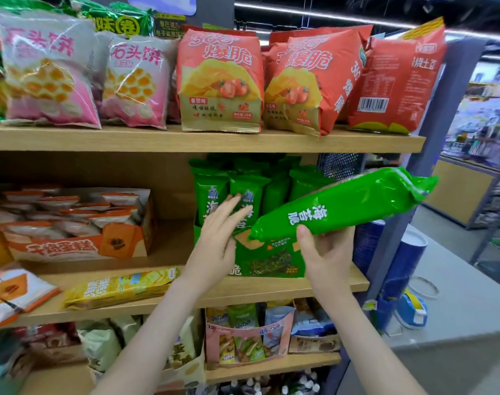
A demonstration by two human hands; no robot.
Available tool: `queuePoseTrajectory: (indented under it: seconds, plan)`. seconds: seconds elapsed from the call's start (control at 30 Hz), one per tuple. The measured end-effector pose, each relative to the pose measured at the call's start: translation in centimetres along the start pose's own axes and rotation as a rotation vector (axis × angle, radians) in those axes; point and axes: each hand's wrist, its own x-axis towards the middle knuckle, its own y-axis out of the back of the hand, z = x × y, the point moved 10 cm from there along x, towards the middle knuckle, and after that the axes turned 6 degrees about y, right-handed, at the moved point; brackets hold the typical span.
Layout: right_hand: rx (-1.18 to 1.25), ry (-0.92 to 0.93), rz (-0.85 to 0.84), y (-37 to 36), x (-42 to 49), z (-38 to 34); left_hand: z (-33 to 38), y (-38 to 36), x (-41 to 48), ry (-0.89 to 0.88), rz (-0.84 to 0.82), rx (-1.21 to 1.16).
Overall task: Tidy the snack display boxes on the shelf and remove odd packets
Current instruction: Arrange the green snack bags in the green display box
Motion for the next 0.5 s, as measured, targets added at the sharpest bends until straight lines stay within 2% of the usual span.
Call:
queuePoseTrajectory:
  seconds: [0.1,0.2,0.27,0.43,0.5]
  plan:
    - [-0.032,-0.062,-0.197,-1.2,-2.0,0.6,1.9,2.2,-2.1,0.114,0.02,-0.275]
    - [-0.069,-0.205,-0.464,-3.5,-5.9,2.5,5.3,1.6,-5.2,0.197,-0.157,-0.37]
    - [-0.049,-0.293,-0.62,-5.1,-9.3,3.6,5.8,0.4,-7.9,0.318,-0.231,-0.331]
    - [-0.088,-0.513,-0.888,-4.6,-17.1,5.8,3.6,-0.4,-16.1,0.601,-0.169,-0.244]
    - [-0.117,-0.545,-0.879,-2.8,-19.6,6.1,3.3,-1.0,-19.7,0.689,-0.219,-0.197]
